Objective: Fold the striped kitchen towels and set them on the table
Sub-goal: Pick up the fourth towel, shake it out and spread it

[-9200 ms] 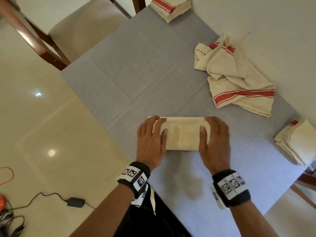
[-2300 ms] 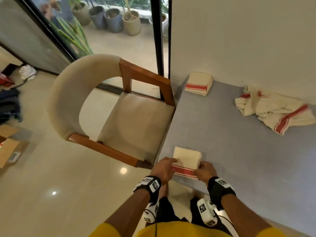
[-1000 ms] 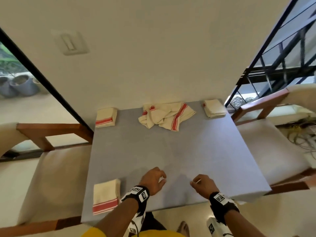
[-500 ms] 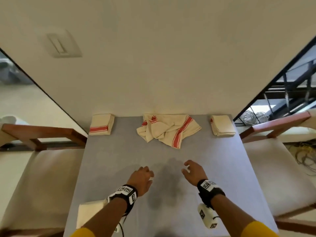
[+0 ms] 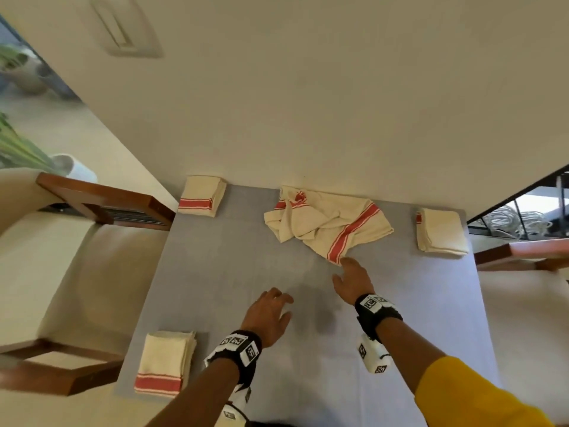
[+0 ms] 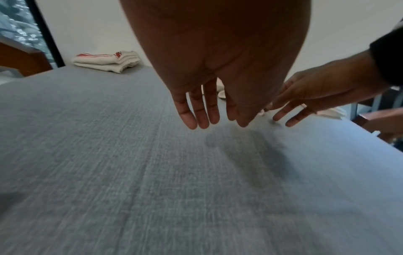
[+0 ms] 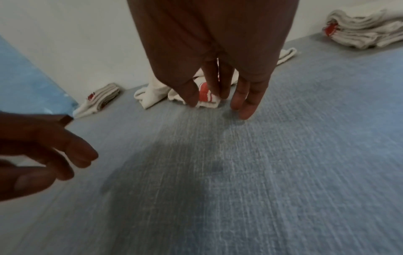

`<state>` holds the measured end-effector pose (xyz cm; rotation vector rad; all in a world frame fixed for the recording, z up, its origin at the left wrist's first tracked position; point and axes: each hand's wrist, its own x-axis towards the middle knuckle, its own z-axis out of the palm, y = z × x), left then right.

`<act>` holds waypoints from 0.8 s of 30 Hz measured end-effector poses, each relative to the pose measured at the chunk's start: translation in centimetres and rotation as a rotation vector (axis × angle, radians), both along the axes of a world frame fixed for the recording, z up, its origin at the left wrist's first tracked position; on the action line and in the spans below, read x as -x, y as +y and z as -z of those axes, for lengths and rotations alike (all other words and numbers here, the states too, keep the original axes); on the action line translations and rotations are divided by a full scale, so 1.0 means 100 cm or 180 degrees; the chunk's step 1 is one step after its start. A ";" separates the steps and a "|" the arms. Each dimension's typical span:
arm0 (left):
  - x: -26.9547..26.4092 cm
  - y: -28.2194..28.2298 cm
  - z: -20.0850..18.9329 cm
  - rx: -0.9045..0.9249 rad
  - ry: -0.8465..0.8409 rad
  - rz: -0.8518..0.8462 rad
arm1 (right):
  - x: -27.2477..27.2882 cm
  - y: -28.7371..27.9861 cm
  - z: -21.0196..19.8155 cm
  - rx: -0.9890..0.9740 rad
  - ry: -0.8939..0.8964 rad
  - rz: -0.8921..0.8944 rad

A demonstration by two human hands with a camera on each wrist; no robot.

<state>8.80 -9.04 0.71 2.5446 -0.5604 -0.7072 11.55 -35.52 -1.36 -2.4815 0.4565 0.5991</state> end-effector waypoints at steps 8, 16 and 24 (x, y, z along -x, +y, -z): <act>0.034 -0.031 -0.051 0.0199 -0.0357 -0.0694 | -0.010 -0.022 -0.003 -0.0103 0.0158 -0.0668; 0.067 -0.060 -0.077 0.0379 -0.0380 -0.1268 | 0.009 -0.027 -0.088 -0.1183 -0.1127 0.0280; 0.006 -0.143 -0.165 0.1600 -0.0539 -0.0894 | 0.009 -0.036 -0.240 -0.2335 -0.1201 0.0141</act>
